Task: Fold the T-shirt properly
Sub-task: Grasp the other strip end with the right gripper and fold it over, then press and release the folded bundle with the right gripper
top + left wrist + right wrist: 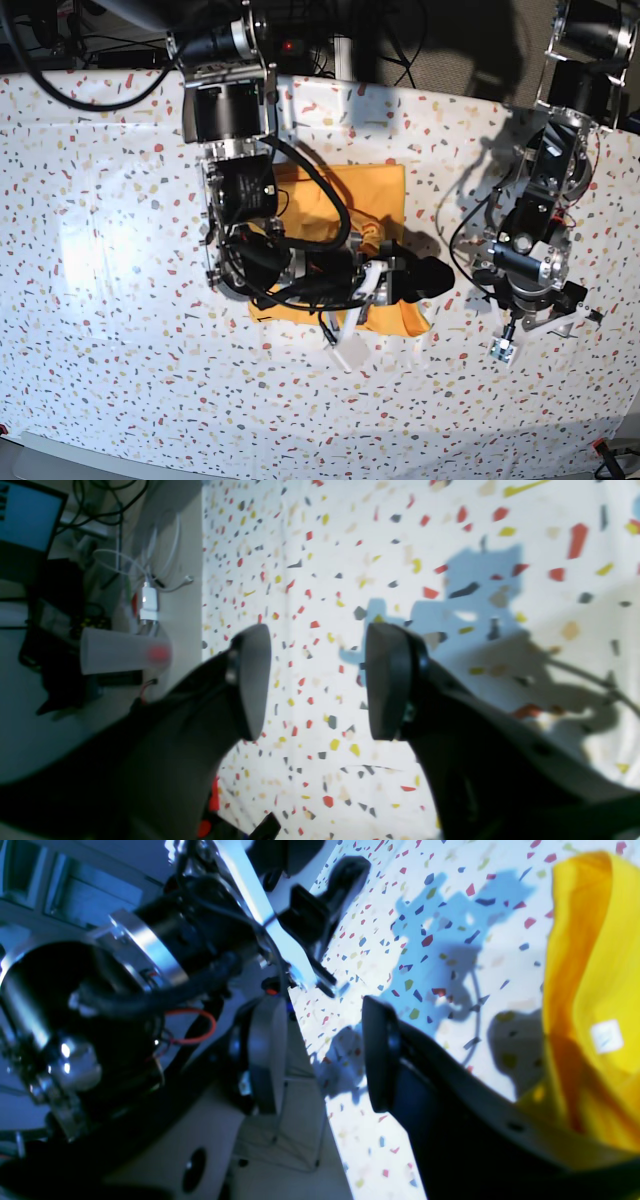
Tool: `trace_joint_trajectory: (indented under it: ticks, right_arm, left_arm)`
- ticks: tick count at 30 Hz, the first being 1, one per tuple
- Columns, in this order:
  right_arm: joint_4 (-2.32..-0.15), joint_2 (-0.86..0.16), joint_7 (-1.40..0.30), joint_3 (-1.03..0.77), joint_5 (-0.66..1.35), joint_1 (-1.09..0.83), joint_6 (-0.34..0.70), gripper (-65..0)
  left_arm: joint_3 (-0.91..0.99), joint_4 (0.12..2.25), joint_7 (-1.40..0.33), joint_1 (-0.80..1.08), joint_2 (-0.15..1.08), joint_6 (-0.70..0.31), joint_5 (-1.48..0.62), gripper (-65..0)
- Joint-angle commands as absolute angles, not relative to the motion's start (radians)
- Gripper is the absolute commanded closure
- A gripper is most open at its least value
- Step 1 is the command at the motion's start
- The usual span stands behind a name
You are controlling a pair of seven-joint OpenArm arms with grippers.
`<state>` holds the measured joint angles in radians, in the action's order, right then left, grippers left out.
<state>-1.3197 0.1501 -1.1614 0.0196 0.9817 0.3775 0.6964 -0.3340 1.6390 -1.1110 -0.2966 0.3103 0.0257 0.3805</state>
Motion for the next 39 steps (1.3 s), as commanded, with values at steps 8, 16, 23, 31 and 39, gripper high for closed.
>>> trace_joint_trajectory:
  ticks: [8,16,23,31,39]
  right_arm:
    - [-1.358,0.115,-1.145,-0.111,0.599,0.534,0.698,-25.2]
    - [-1.357,-0.038,-1.146,-0.13,0.471,0.514,0.63,-25.2]
    - [-1.357,-0.03,-1.146,-0.13,0.501,0.413,0.611,-25.2]
    - [-1.357,0.039,-1.146,-0.094,0.666,0.379,0.666,-25.2]
    - [-1.357,0.14,-1.146,0.116,0.696,0.373,0.666,-25.2]
  left_arm:
    - [-0.328,1.658,-1.107,-0.321,0.319,0.038,0.393,-29.7]
    - [-0.328,1.658,-1.106,-0.321,0.319,0.038,0.384,-29.7]
    - [-0.328,1.658,-1.107,-0.321,0.319,0.038,0.385,-29.7]
    - [-0.328,1.658,-1.114,-0.321,0.319,0.037,0.385,-29.7]
    - [-0.328,1.658,-1.115,-0.321,0.319,0.037,0.385,-29.7]
